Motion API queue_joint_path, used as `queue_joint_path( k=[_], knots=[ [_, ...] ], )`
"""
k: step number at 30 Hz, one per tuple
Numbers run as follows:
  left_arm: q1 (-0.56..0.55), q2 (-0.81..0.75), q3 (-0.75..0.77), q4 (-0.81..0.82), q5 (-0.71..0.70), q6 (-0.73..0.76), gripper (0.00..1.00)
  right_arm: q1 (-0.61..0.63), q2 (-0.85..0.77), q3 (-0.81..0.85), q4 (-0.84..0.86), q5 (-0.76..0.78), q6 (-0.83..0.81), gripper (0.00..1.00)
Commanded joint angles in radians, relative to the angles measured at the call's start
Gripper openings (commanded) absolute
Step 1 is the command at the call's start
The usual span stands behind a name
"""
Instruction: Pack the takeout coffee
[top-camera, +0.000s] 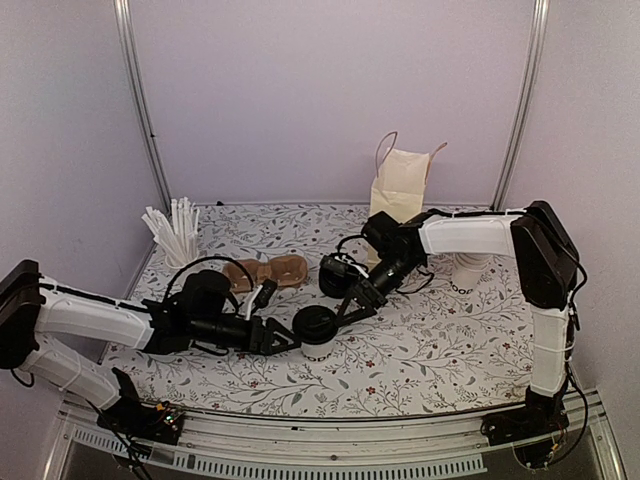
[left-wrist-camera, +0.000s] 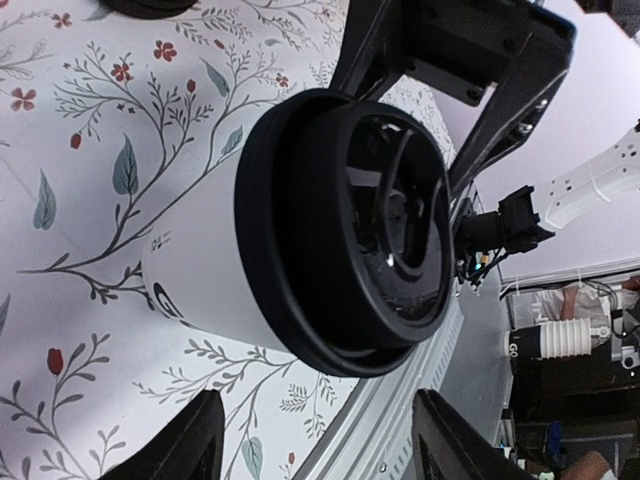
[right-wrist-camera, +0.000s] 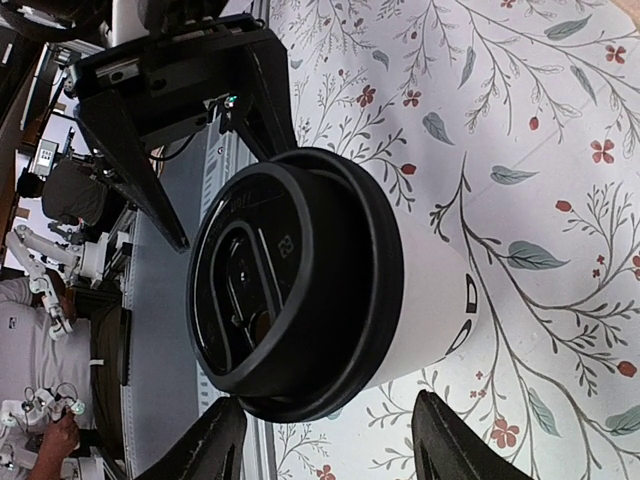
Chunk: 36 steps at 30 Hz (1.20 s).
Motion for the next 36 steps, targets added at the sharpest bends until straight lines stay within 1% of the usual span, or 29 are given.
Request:
queue_joint_path(
  k=[1,6,17,28,32,36],
  knots=[
    [0.040,-0.048,-0.032,0.060,0.029,-0.060,0.65,-0.002,0.037,0.030,-0.006,0.014,0.013,0.59],
    [0.082,-0.049,-0.074,0.143,0.046,-0.128,0.63,-0.002,0.050,0.038,-0.005,0.021,0.021,0.58],
    [0.120,0.023,-0.085,0.248,0.083,-0.176,0.60,-0.002,0.049,0.035,-0.004,0.030,0.019,0.58],
    [0.150,0.125,-0.093,0.263,0.093,-0.197,0.59,-0.002,0.069,0.039,-0.004,0.017,0.016,0.58],
    [0.163,0.189,-0.096,0.267,0.127,-0.207,0.59,-0.002,0.093,0.046,-0.006,0.009,0.016,0.58],
    [0.164,0.228,-0.068,0.142,0.128,-0.177,0.58,-0.002,0.114,0.051,-0.001,0.005,0.025,0.57]
  ],
)
